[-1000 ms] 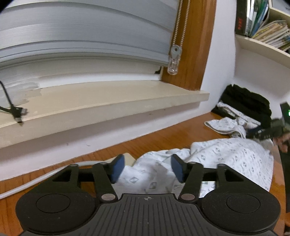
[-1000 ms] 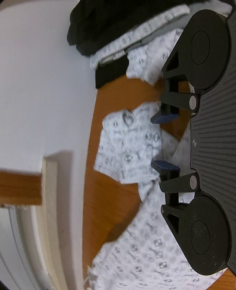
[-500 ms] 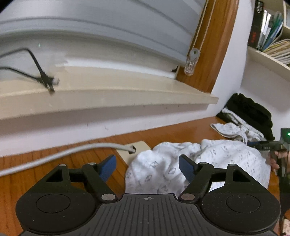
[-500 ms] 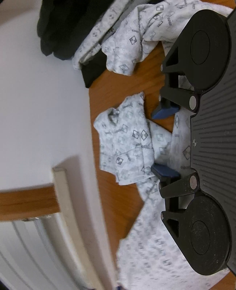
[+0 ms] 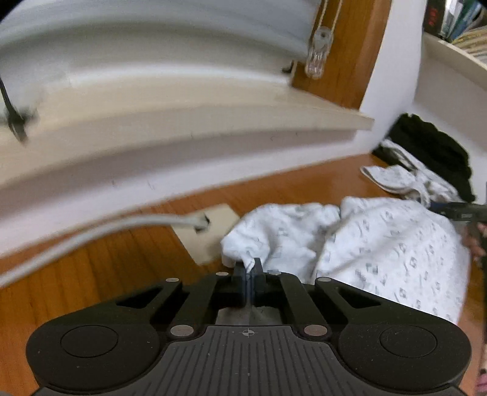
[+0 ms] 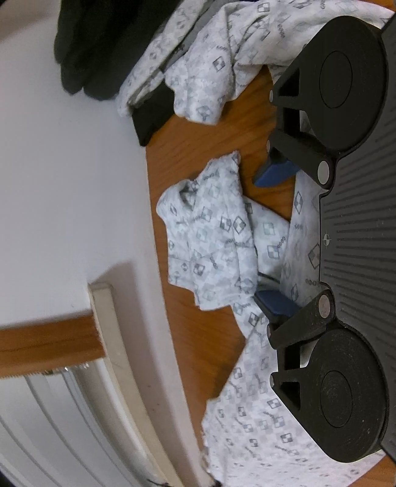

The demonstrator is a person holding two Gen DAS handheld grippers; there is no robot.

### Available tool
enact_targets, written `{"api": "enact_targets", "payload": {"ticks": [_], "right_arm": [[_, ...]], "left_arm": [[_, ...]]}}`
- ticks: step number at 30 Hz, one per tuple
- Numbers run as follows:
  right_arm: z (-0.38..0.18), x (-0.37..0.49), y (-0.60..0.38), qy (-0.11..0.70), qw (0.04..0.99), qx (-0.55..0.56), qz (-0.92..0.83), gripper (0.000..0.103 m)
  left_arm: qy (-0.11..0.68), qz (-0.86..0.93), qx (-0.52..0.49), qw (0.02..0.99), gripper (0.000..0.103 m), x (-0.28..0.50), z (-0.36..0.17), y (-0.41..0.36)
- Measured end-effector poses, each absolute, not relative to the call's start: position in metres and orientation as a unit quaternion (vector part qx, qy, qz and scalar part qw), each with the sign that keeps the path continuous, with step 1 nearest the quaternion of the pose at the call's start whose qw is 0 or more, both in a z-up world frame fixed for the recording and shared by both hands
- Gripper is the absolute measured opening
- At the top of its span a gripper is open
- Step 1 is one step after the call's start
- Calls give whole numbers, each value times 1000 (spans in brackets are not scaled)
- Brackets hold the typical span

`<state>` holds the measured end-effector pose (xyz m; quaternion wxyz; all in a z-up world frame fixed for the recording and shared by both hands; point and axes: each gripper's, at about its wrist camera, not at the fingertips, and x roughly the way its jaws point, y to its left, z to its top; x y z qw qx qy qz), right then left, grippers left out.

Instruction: Fold clothes

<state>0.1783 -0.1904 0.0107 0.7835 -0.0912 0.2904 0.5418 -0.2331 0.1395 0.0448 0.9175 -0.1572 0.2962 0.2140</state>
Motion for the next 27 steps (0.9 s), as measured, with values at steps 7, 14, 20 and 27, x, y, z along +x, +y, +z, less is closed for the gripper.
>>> {"api": "enact_targets", "payload": {"ticks": [7,14,20,27], "right_arm": [[15,184,-206,280,804,-42,523,73],[13,191,-206,297,802,-19,518,73],[10,191,-202,309,796,-26,519,73],[9,188,-198,307,797,-44,518,74]], "left_arm": [[181,345,-114,914,2,-327,139,134],[206,355,-101,906,5,-358,159,122],[244,364,-105,893,51,-365,118,113],[253,360,-136,888,74,-392,69,105]]}}
